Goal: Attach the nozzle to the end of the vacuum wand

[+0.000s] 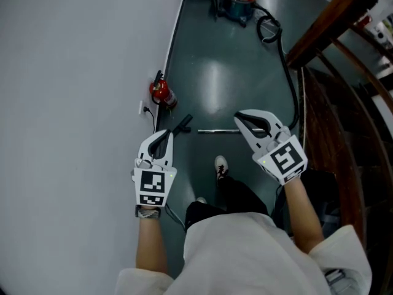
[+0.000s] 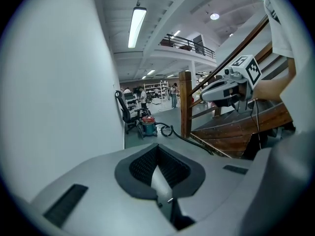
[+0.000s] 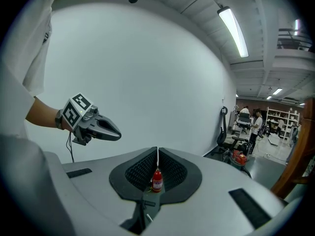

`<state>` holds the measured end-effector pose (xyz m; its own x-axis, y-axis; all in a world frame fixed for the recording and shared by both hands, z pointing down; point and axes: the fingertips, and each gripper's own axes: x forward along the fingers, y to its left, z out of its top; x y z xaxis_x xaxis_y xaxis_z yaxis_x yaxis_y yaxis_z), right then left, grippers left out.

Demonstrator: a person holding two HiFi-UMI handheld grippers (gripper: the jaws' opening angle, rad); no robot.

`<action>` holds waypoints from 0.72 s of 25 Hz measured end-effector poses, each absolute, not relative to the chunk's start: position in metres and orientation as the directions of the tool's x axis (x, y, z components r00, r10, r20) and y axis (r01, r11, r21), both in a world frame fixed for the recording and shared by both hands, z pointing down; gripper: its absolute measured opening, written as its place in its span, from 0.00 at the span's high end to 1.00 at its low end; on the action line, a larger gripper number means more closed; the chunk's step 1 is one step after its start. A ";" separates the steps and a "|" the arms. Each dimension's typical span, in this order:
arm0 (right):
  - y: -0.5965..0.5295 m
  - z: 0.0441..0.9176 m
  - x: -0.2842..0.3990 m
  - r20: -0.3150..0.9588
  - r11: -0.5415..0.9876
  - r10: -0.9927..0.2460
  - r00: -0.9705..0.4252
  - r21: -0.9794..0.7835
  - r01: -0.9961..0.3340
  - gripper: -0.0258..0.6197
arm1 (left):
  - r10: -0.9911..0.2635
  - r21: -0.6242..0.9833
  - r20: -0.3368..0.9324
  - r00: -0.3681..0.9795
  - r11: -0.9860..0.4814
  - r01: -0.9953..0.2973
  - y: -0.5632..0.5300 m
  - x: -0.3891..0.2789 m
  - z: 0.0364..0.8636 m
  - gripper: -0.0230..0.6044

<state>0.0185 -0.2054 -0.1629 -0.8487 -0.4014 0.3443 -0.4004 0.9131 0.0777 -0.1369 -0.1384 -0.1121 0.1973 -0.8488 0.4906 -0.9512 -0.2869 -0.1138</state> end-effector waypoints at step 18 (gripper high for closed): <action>-0.213 -0.060 0.007 0.390 0.929 -0.347 -0.853 0.017 -0.370 0.92 | -0.813 -0.072 0.542 0.213 -0.298 -0.952 -0.152 -0.126 -0.012 0.97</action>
